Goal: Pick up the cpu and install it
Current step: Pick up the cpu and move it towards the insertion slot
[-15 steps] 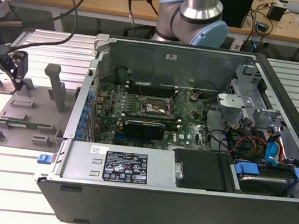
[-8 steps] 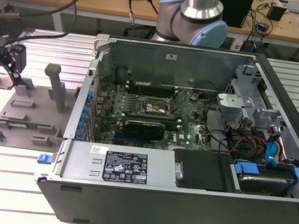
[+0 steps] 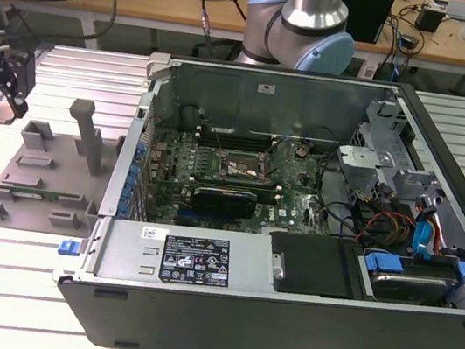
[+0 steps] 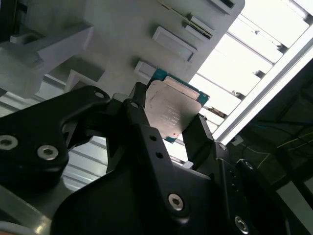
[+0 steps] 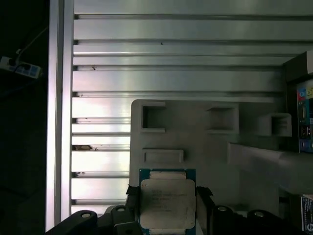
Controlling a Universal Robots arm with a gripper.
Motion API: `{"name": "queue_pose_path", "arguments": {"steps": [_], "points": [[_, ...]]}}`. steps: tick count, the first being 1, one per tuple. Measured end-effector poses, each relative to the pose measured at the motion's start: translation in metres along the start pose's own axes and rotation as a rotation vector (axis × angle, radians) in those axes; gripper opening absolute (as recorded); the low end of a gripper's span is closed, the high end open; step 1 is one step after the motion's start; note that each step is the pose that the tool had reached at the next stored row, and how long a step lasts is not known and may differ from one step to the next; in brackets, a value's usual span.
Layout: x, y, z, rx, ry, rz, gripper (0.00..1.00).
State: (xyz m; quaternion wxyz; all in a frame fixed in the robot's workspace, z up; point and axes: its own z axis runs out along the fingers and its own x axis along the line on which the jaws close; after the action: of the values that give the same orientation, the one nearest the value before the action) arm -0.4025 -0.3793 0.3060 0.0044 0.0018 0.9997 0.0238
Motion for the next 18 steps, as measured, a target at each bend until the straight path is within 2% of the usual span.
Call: {"name": "queue_pose_path", "arguments": {"steps": [2,5,9,14,18], "points": [[-0.0001,0.0007,-0.0095,0.0,0.0,0.0,0.55],[-0.0002,0.0015,-0.018,0.0,0.0,0.0,0.55],[-0.0002,0.002,-0.0243,-0.0001,-0.0001,0.0,0.55],[-0.0002,0.002,-0.0244,0.0,-0.0001,0.0,0.55],[-0.0002,0.0023,-0.0316,0.0,0.0,0.0,0.55]]}}
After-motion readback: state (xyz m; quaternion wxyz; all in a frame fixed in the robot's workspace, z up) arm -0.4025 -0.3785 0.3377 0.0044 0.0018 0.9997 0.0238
